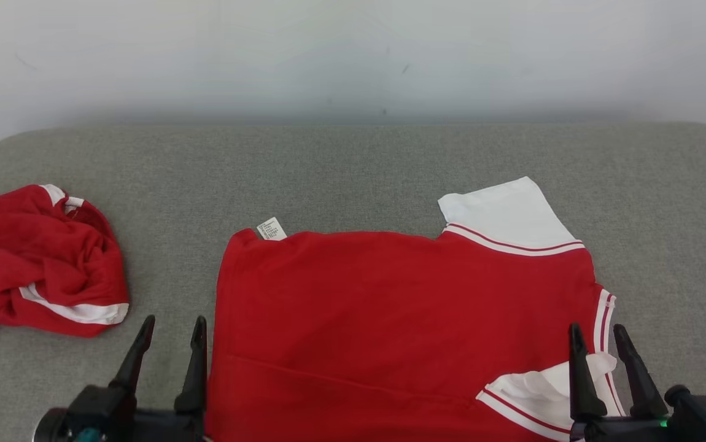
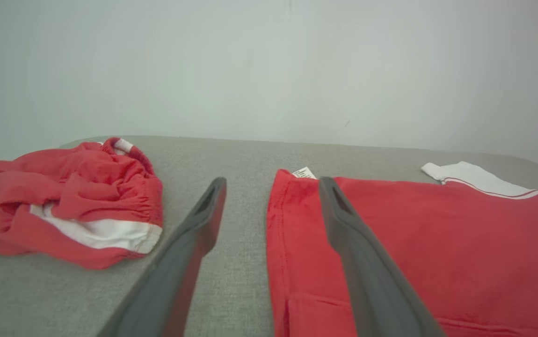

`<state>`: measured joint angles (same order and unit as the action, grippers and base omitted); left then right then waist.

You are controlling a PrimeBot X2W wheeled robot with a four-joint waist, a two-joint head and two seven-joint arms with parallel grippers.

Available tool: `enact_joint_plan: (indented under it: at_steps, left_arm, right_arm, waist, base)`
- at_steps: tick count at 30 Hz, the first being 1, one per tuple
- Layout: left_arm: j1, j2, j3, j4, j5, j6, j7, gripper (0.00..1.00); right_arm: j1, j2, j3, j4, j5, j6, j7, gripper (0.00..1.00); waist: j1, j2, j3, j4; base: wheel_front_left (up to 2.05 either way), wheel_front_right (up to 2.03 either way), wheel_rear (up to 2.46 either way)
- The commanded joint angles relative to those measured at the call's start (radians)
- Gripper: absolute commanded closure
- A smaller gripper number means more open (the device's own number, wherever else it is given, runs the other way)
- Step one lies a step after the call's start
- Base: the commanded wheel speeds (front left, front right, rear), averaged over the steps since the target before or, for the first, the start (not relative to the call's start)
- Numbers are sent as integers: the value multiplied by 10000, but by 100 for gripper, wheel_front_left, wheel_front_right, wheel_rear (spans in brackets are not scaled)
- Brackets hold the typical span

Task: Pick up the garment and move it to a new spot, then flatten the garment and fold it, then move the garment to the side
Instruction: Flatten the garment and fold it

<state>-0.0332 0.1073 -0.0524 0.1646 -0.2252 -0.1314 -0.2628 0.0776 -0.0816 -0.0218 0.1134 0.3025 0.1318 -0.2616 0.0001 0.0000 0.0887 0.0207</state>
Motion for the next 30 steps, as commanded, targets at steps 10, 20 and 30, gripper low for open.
enact_joint_plan:
  at_steps: [10,20,30]
  left_arm:
    - [-3897,1557,-1496,2985,-1296,20,-38,0]
    - [-6353,2572,-2741,5835,-2426,21,344,0]
    - [-7134,2418,-3723,7417,-3127,20,487,0]
  right_arm:
    - [-1454,74,321,276,-147,-17,-33,0]
    - [-1852,285,125,463,32,-17,-33,0]
    - [-1999,317,12,462,-119,-17,-34,0]
  waist:
    - [-1,0,1403,-1264]
    - [-1,0,2482,-2148]
    - [-1,0,2486,-2179]
  base:
    - [0,0,0]
    - [0,0,0]
    - [0,0,0]
